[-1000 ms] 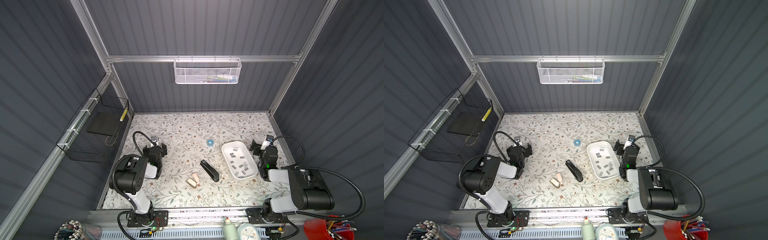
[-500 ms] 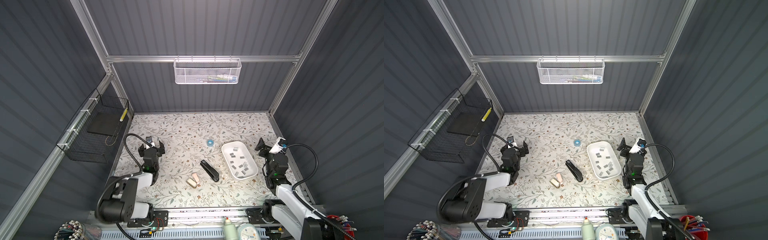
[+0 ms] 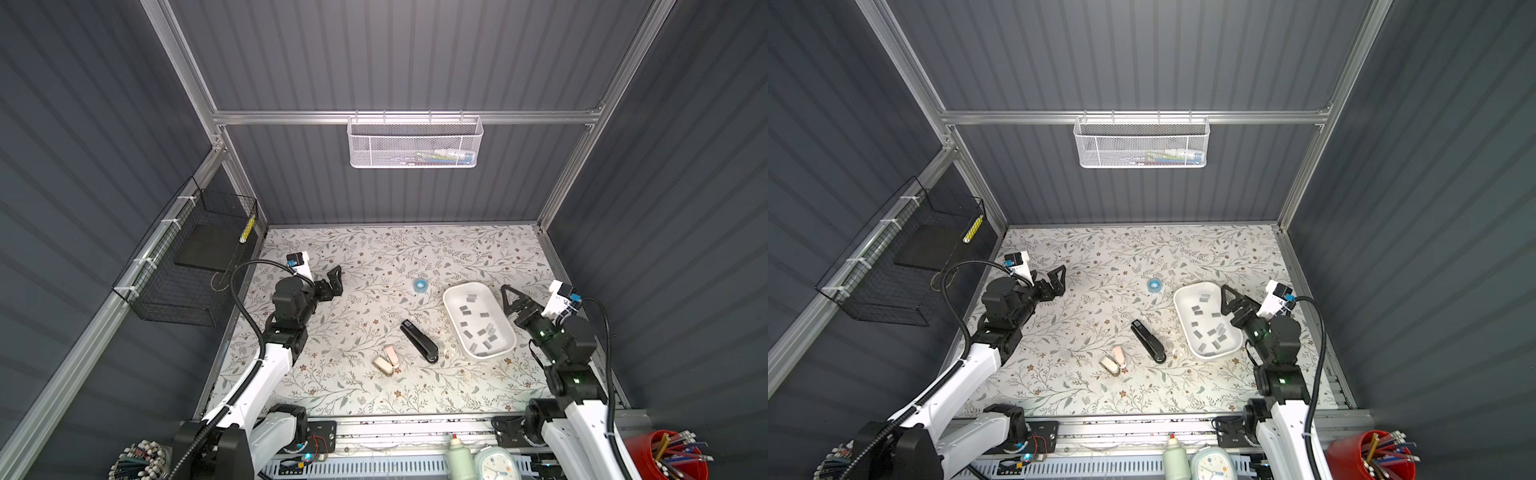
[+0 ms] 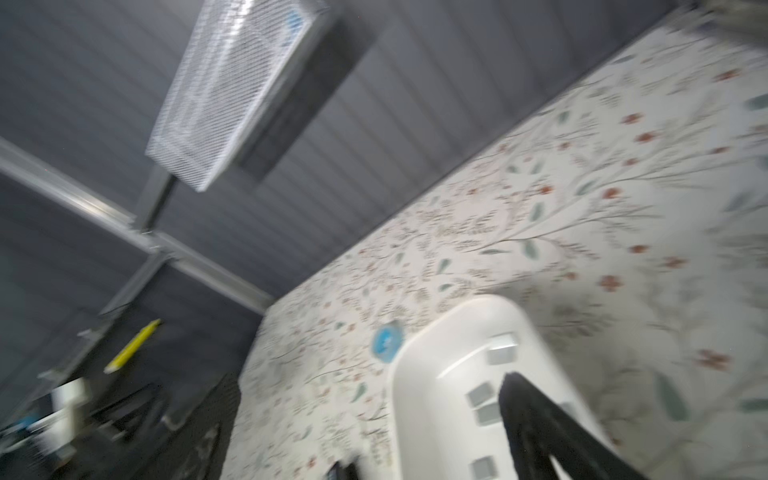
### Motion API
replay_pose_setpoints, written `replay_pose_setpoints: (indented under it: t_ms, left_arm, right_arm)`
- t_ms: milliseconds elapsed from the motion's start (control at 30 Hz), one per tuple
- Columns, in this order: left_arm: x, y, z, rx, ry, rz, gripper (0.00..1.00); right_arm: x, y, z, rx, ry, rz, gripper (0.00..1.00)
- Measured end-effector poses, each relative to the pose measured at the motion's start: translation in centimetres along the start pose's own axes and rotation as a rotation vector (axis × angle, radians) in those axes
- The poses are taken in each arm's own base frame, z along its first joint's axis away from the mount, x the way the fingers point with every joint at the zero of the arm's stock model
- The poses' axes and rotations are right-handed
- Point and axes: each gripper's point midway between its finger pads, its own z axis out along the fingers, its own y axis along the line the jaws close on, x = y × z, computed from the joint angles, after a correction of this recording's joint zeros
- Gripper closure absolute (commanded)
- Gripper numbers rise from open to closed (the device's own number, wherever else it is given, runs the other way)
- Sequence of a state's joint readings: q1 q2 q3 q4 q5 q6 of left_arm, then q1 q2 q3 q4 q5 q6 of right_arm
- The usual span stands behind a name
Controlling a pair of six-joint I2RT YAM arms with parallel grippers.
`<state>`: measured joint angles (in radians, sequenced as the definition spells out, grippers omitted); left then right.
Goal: Load the staples into the stapler
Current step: 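Raise the left arm toward the black stapler while the right arm lifts over the tray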
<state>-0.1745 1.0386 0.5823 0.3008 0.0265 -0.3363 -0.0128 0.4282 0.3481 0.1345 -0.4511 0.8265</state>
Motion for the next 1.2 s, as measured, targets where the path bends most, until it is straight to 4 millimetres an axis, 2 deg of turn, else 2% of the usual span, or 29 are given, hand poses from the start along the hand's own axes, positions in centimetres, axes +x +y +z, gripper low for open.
replay_pose_setpoints:
  t_ms: [67,167,267,400,467,567,667,800,933,1033,1100,1200]
  left_arm:
    - [0.0,0.1,0.1,-0.011,0.01,-0.034,0.0]
    - [-0.5,0.1,0.7,-0.023,0.028,-0.067,0.0]
    - [-1.3,-0.1,0.8,-0.03,0.031,-0.079,0.0]
    - [-3.5,-0.7,-1.3,-0.017,-0.053,-0.074,0.0]
    - [-5.0,-1.0,-3.1,-0.01,-0.129,-0.076,0.0]
    - [-6.1,-0.8,-4.6,-0.014,-0.206,-0.094,0.0]
    - [-5.6,-0.6,-4.1,-0.021,-0.194,-0.094,0.0]
    - [-4.5,-1.1,-1.3,0.003,-0.088,-0.069,0.0]
    - [-4.1,-5.0,1.0,0.198,0.03,0.084,0.05]
    - [-4.0,-8.8,2.1,0.37,0.076,0.23,0.18]
    - [-3.0,-11.2,2.7,0.46,0.125,0.337,0.19]
    - [-0.3,-14.7,2.9,0.597,0.188,0.503,0.27]
  right_arm:
    - [0.5,2.8,-0.7,-0.126,0.044,0.036,0.01]
    - [0.9,5.3,-1.6,-0.211,0.102,0.069,0.01]
    - [0.4,7.3,-2.0,-0.264,0.127,0.063,0.01]
    - [0.3,7.7,-1.6,-0.276,0.155,0.083,0.01]
    - [0.7,7.4,-1.0,-0.273,0.183,0.114,0.01]
    - [1.4,7.4,-0.9,-0.292,0.206,0.134,0.01]
    - [2.0,7.7,-1.4,-0.319,0.205,0.124,0.01]
    - [2.0,8.5,-1.9,-0.363,0.206,0.098,0.01]
    - [2.4,7.8,-1.4,-0.341,0.22,0.044,0.01]
    - [2.7,6.4,-0.4,-0.273,0.239,-0.003,0.01]
    - [2.9,5.3,0.4,-0.228,0.25,-0.027,0.01]
    - [3.5,2.9,1.6,-0.147,0.269,-0.044,0.01]
